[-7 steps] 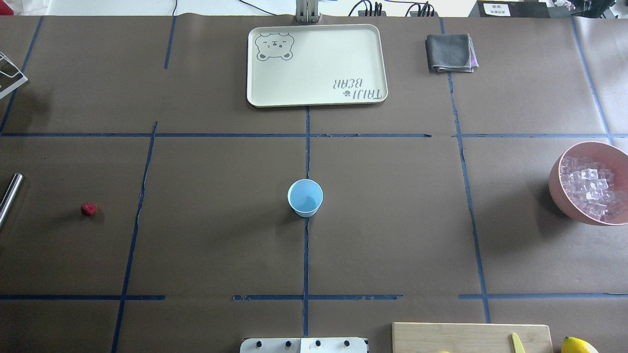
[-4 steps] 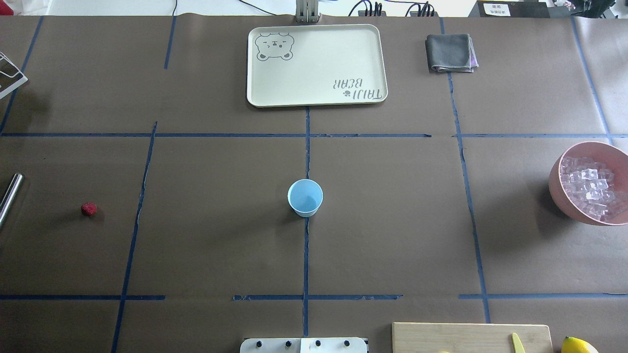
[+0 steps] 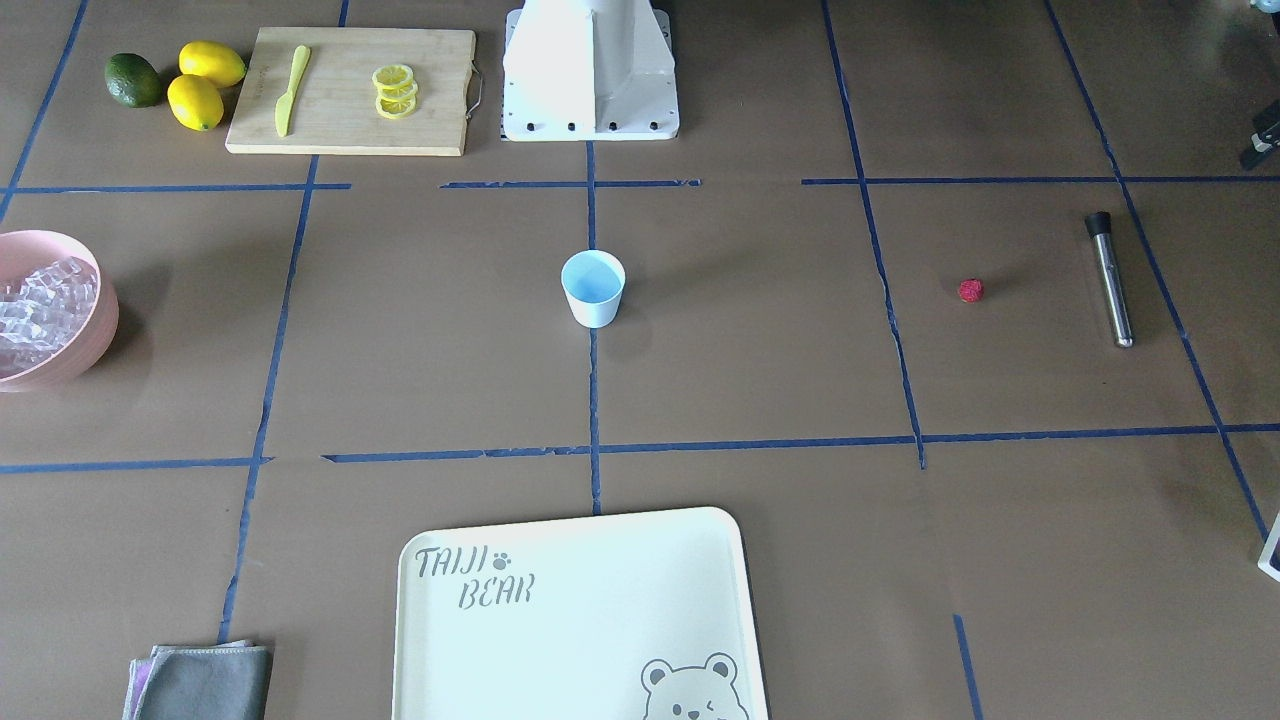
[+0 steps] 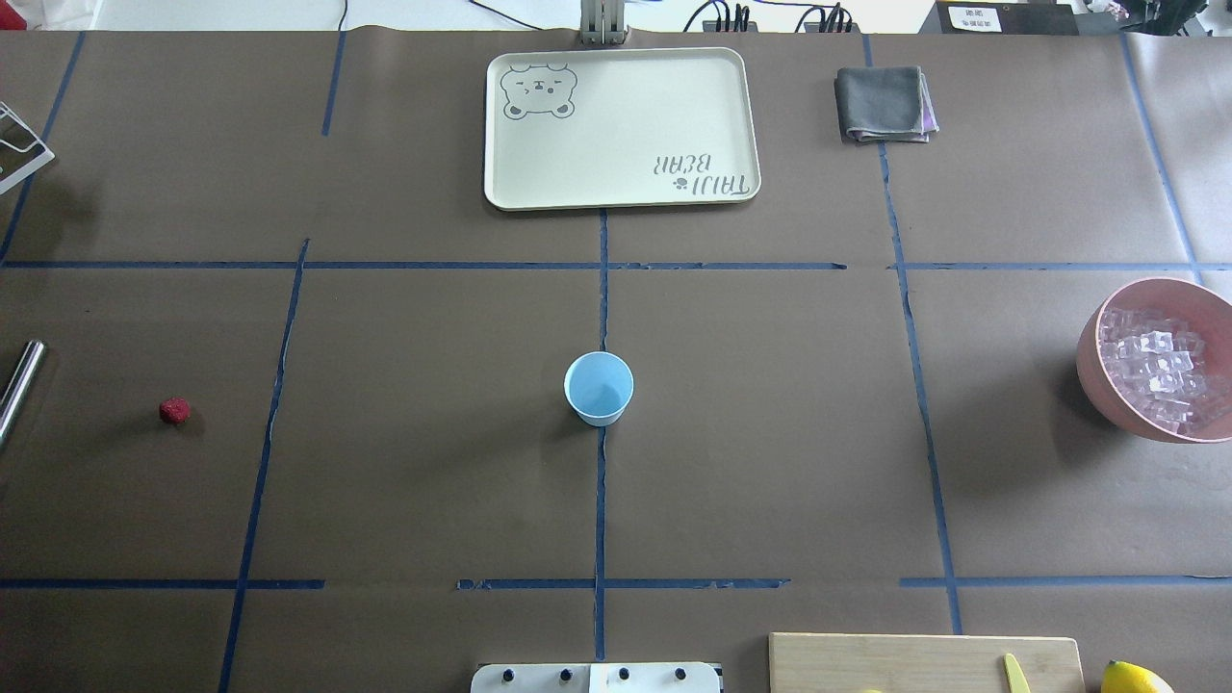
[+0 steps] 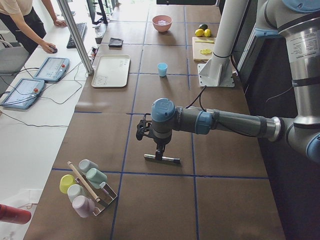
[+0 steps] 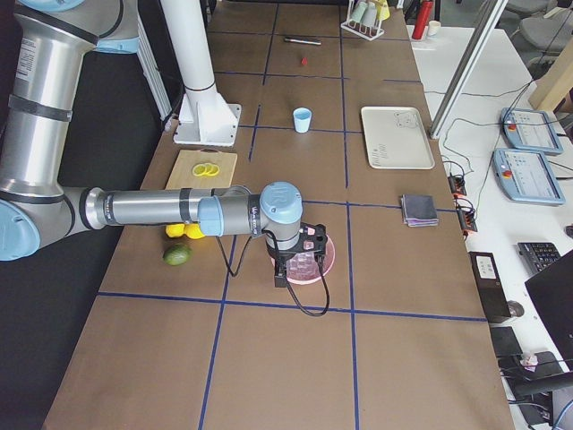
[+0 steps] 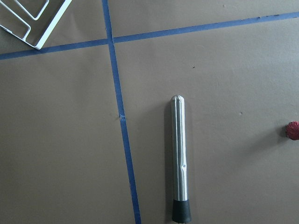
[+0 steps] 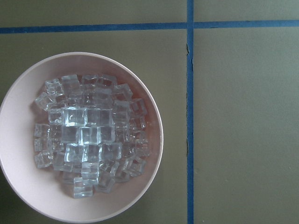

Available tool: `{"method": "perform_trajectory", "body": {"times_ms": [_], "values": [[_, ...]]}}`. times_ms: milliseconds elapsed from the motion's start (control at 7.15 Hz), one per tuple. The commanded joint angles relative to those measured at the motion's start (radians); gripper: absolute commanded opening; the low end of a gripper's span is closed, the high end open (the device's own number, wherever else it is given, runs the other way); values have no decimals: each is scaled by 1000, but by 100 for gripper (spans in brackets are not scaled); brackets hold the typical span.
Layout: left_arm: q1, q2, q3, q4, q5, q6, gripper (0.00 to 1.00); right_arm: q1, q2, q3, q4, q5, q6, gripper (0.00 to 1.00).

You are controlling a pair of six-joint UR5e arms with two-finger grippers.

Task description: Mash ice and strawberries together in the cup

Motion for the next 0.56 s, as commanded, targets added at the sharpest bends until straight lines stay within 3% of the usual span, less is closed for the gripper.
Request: {"method": "perform_trajectory", "body": {"times_ms": [0,420], "values": [[0,11,-15,-1,-1,0,100,-81,32,-47,166,-4,267,99],[1,11,-13,-1,0,0,100,-265,106,-188,465,-47,655,96]]}}
